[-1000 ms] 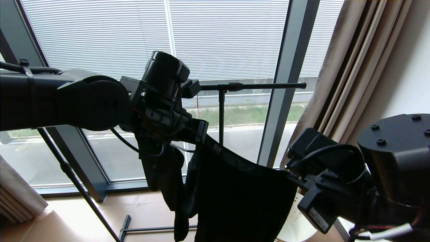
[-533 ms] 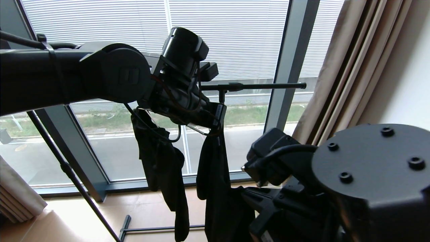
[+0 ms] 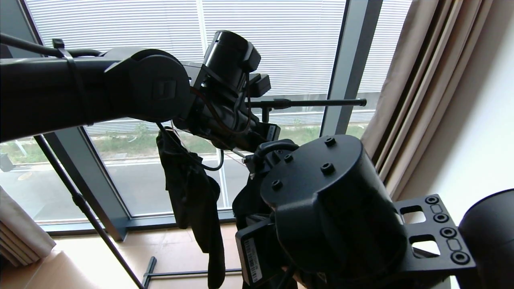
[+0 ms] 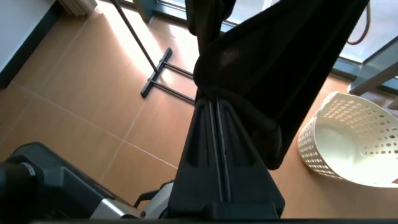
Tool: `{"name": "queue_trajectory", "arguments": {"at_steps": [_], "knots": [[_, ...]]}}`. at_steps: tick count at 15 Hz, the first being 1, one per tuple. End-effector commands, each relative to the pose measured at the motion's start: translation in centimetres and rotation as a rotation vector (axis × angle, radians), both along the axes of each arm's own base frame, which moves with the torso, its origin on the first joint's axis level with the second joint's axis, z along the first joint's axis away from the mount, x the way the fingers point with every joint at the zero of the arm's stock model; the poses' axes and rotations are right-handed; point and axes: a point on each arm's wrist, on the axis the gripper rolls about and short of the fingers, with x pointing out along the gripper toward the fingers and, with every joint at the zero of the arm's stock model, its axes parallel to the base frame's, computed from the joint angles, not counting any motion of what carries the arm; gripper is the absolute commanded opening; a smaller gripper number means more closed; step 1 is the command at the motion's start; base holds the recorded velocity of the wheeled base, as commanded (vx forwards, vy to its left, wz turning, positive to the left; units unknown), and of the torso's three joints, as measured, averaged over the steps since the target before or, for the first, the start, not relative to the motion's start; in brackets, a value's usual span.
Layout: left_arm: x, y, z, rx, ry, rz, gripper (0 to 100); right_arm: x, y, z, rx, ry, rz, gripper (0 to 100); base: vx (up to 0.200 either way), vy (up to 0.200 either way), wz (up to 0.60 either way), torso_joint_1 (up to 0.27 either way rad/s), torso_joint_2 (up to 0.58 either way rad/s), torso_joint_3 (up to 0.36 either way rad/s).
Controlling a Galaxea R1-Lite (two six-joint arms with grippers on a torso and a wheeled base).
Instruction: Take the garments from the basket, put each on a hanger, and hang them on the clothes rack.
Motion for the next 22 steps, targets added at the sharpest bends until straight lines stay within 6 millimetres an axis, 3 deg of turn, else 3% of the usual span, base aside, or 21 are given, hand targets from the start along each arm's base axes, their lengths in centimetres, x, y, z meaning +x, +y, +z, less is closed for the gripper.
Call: {"name": "queue_trajectory", "arguments": {"at_steps": [1, 3, 6, 8, 9, 11, 13, 18, 22], "knots": [[-0.1, 0.3, 0.0, 0.003, 0.004, 0.004, 0, 0.2, -2.3, 0.3, -0.003, 0.002, -0.035, 0, 0.0, 0.0, 0.0, 0.0, 0.0, 0.0], [-0.2, 1.3, -0.3, 0.02, 0.022, 0.022, 0, -0.2, -6.4, 0.2, -0.061, 0.019, -0.044, 0, 0.0, 0.0, 0.0, 0.0, 0.0, 0.0], [-0.9, 3.3, -0.1, 0.034, 0.03, 0.046, 0, 2.0, -11.0, -0.9, -0.172, 0.001, -0.146, 0, 0.0, 0.0, 0.0, 0.0, 0.0, 0.0], [-1.6, 4.0, 0.1, 0.047, 0.027, 0.042, 0, 3.3, -11.8, -0.7, -0.181, -0.009, -0.198, 0, 0.0, 0.0, 0.0, 0.0, 0.0, 0.0], [-2.7, 5.0, -0.1, 0.078, 0.033, 0.029, 0, 5.2, -11.9, 0.0, -0.148, -0.048, -0.245, 0, 0.0, 0.0, 0.0, 0.0, 0.0, 0.0], [-3.9, 5.8, -0.5, 0.112, 0.043, 0.009, 0, 7.2, -11.1, 0.3, -0.118, -0.079, -0.277, 0, 0.0, 0.0, 0.0, 0.0, 0.0, 0.0], [-5.6, 6.3, -1.8, 0.155, 0.086, -0.017, 0, 9.9, -8.9, 0.8, -0.079, -0.106, -0.289, 0, 0.0, 0.0, 0.0, 0.0, 0.0, 0.0], [-9.8, 3.8, -4.0, 0.21, 0.16, -0.156, 0, 15.1, -3.9, 1.5, -0.008, -0.157, -0.295, 0, 0.0, 0.0, 0.0, 0.0, 0.0, 0.0], [-11.1, 2.3, -4.0, 0.181, 0.178, -0.212, 0, 16.5, -2.1, 1.1, 0.02, -0.166, -0.294, 0, 0.0, 0.0, 0.0, 0.0, 0.0, 0.0]]}}
